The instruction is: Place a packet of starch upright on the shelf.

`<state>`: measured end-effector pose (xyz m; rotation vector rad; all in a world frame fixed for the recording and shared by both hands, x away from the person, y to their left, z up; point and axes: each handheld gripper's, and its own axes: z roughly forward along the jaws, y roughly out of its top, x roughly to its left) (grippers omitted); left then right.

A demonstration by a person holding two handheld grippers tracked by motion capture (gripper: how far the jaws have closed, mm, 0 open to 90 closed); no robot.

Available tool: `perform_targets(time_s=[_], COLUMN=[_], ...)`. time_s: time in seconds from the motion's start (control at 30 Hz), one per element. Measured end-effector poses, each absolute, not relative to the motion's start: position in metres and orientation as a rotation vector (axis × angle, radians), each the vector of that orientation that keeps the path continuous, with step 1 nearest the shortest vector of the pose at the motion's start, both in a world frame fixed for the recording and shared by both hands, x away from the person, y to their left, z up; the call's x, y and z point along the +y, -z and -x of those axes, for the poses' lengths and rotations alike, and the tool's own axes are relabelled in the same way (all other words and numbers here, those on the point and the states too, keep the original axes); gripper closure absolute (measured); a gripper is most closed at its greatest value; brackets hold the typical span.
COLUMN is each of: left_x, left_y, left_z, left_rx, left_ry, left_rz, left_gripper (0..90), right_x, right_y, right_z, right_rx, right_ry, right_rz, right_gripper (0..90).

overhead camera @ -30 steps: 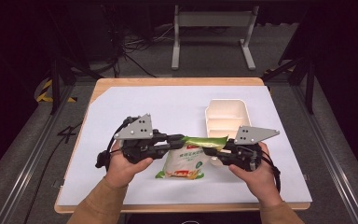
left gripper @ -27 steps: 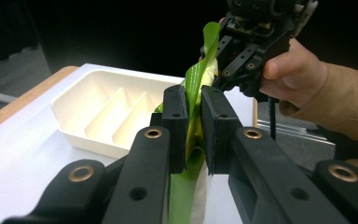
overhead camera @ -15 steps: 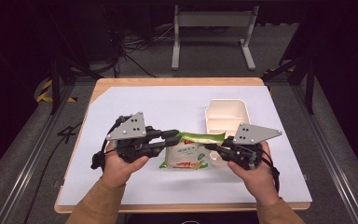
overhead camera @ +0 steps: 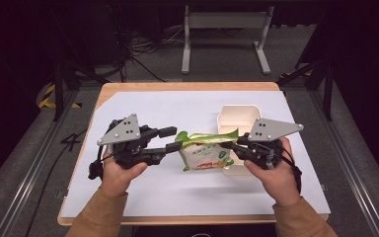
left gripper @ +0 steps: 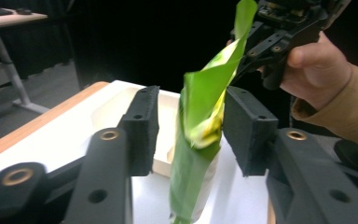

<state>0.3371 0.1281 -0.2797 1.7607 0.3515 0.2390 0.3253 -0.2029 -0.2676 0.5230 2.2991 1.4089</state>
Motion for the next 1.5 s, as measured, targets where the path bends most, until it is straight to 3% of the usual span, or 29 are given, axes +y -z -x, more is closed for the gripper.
perform_targets(time_s=[0.4, 1.07, 1.5], left_x=[0.147, 0.164, 0.170], left_y=[0.282, 0.296, 0.307], left_z=[-0.348, -0.369, -0.380], left_rx=[0.451, 0.657, 0.744], left_ry=[-0.297, -0.365, -0.372], left_rz=[-1.705, -1.734, -1.748], left_gripper=[32.7, 19.9, 18.2], right_x=[-0.217, -0.259, -0.277], right_y=[0.246, 0.234, 0.246], right_z=[-0.335, -0.367, -0.385], right_rx=[2.253, 2.111, 2.088], right_ry=[-1.352, -1.259, -1.255], right_rz=[-0.568, -0.719, -0.783], right_gripper=[88.6, 88.4, 88.4])
